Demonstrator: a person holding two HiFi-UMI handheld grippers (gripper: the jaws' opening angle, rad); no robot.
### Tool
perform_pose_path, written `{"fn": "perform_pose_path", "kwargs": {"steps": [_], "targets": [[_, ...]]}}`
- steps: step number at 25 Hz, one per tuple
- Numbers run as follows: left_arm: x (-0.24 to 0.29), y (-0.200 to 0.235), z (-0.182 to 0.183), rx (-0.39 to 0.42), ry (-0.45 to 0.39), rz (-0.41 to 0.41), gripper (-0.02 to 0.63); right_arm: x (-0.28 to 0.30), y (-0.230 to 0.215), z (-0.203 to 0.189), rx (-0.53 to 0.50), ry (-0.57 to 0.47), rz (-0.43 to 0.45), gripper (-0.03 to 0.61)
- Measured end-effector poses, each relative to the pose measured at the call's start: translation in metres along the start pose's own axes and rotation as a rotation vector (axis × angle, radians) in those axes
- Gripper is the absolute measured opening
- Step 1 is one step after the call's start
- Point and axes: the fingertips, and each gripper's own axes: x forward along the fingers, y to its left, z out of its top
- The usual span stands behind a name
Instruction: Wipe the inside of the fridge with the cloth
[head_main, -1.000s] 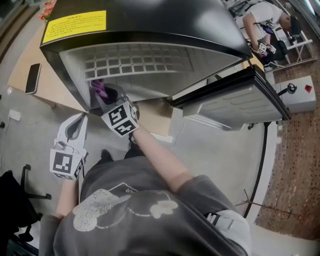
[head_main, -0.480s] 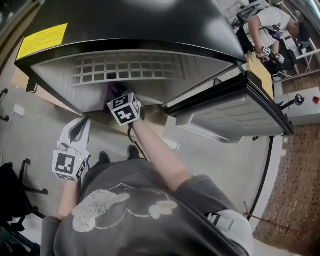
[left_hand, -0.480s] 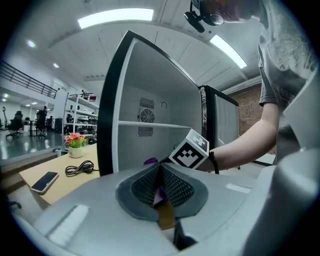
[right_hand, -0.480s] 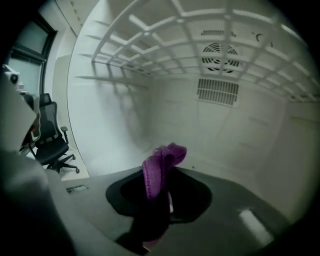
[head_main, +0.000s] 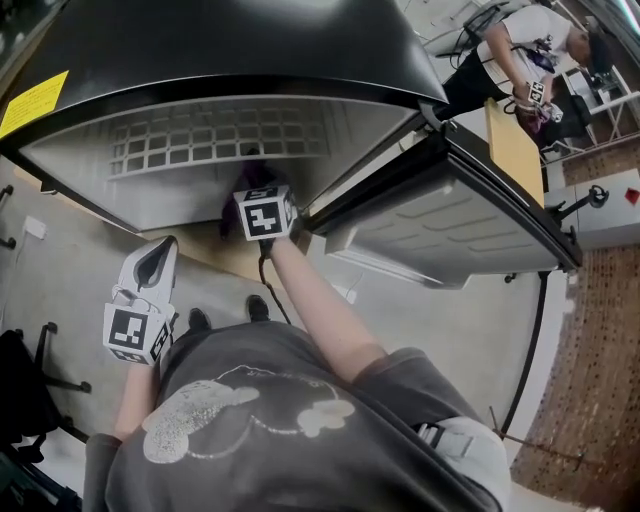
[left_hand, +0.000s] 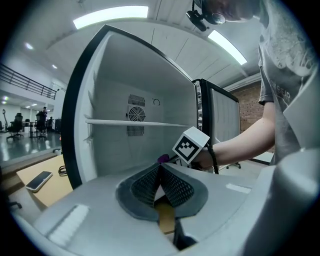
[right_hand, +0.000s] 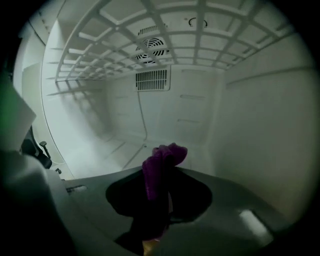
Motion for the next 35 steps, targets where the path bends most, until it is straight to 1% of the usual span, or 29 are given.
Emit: {"fn": "perform_pose_path", "kwargs": {"steps": [1, 3, 6, 9, 13, 15, 21, 24, 31, 33, 35], "targets": [[0.001, -0.004, 0.001, 0.002, -0.001, -0.002, 0.018, 0.000, -0.001, 0.001, 0.007, -0.009, -0.003, 0.084], [0.003, -0.012, 0.003, 0.006, -0.004, -0.003, 0.018, -0.005, -0.003, 0.014, -0.003, -0.066, -0.025, 0.084], [0.004, -0.020, 0.003, 0.008, 0.002, -0.003, 0.018, -0.015, -0.022, 0.040, 0.019, -0.165, -0.110, 0.084], [0.002, -0.024, 0.001, 0.009, 0.012, 0.000, 0.018, -0.016, -0.044, 0.050, 0.084, -0.184, -0.164, 0.084], [-0.002, -0.025, -0.002, 0.005, 0.019, -0.003, 0.018, -0.021, -0.053, 0.052, 0.141, -0.196, -0.189, 0.084], [-0.002, -0.025, -0.002, 0.005, 0.020, -0.013, 0.018, -0.026, -0.054, 0.049, 0.161, -0.203, -0.210, 0.084], [-0.001, -0.026, -0.002, 0.016, 0.013, -0.072, 0.018, -0.054, -0.058, 0.031, 0.264, -0.216, -0.265, 0.084], [0.003, -0.028, -0.002, 0.016, 0.005, -0.118, 0.018, -0.070, -0.059, 0.019, 0.313, -0.217, -0.291, 0.084], [0.007, -0.035, 0.001, 0.027, -0.019, -0.240, 0.018, -0.106, -0.060, -0.018, 0.376, -0.193, -0.379, 0.084], [0.004, -0.031, 0.000, 0.023, -0.016, -0.260, 0.018, -0.118, -0.053, -0.023, 0.413, -0.206, -0.379, 0.084], [-0.002, -0.022, -0.002, 0.019, -0.015, -0.264, 0.018, -0.131, -0.040, -0.021, 0.449, -0.246, -0.355, 0.084]]}}
